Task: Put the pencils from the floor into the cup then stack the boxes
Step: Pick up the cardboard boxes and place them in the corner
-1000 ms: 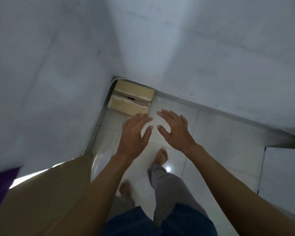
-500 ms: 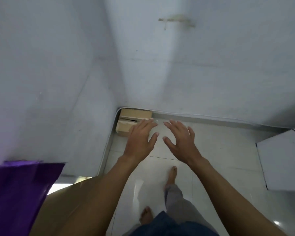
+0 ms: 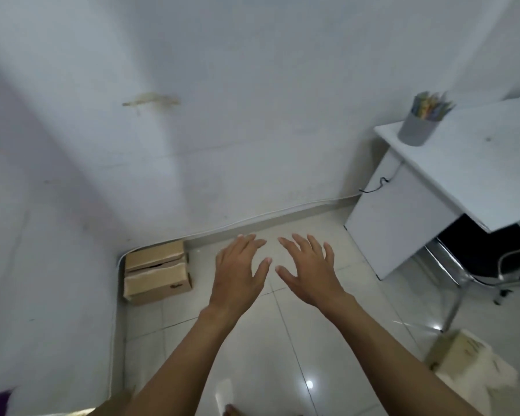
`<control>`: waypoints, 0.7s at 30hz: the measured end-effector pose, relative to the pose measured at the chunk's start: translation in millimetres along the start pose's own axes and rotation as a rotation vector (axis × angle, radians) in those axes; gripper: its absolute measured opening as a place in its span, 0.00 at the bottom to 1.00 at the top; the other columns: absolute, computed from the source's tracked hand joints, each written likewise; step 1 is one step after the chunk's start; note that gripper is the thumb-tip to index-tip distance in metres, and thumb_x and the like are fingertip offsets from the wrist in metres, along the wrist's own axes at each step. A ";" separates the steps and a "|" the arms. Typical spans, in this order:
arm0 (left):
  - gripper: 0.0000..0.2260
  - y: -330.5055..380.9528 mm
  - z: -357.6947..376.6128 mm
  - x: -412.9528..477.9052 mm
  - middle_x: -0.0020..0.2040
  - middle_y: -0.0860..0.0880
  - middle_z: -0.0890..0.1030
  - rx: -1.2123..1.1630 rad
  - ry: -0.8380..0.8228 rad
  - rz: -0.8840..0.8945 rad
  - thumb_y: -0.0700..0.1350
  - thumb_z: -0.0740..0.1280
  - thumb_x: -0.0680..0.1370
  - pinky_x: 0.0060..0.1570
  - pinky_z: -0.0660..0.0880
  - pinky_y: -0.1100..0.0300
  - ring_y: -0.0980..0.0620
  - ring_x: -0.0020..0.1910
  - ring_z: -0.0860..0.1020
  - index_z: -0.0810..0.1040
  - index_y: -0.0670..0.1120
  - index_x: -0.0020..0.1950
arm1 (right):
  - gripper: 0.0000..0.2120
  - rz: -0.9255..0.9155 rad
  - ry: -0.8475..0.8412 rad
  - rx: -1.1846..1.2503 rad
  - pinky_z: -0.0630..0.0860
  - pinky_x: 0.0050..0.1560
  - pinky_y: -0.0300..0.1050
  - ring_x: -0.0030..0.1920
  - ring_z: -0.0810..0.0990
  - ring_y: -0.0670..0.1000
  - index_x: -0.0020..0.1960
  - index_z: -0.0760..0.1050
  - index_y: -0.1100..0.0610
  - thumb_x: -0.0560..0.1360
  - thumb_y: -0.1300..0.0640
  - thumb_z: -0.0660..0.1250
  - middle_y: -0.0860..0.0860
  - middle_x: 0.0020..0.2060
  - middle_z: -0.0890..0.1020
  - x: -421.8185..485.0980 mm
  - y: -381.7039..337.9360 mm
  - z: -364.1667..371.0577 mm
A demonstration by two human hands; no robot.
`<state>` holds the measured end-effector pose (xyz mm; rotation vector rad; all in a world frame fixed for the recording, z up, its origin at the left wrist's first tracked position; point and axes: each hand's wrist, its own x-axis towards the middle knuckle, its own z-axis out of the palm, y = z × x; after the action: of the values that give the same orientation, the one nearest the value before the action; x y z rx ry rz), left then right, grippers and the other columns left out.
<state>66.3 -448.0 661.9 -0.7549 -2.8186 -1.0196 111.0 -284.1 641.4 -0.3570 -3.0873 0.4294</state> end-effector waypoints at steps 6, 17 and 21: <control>0.16 102.6 72.9 -6.6 0.66 0.55 0.75 -0.073 -0.111 0.114 0.53 0.65 0.78 0.67 0.58 0.59 0.55 0.69 0.69 0.75 0.53 0.65 | 0.27 0.142 -0.008 0.040 0.41 0.74 0.60 0.78 0.52 0.54 0.75 0.58 0.41 0.78 0.38 0.57 0.47 0.77 0.60 -66.6 115.1 -28.7; 0.15 271.0 220.6 -59.3 0.65 0.57 0.76 -0.254 -0.347 0.186 0.54 0.65 0.78 0.68 0.68 0.49 0.57 0.67 0.71 0.74 0.55 0.64 | 0.27 0.404 -0.134 0.120 0.44 0.74 0.60 0.76 0.57 0.50 0.75 0.59 0.42 0.78 0.39 0.58 0.47 0.76 0.62 -203.6 314.2 -64.8; 0.16 344.2 268.9 -88.0 0.65 0.56 0.76 -0.210 -0.533 0.269 0.55 0.65 0.78 0.68 0.68 0.50 0.57 0.66 0.71 0.74 0.54 0.64 | 0.27 0.589 -0.120 0.241 0.44 0.74 0.59 0.76 0.56 0.50 0.75 0.60 0.42 0.77 0.38 0.59 0.46 0.76 0.62 -270.3 387.8 -66.9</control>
<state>333.5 -92.4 636.3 -1.5931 -2.9103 -1.2264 463.3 36.4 608.4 -1.2755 -2.9325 0.8406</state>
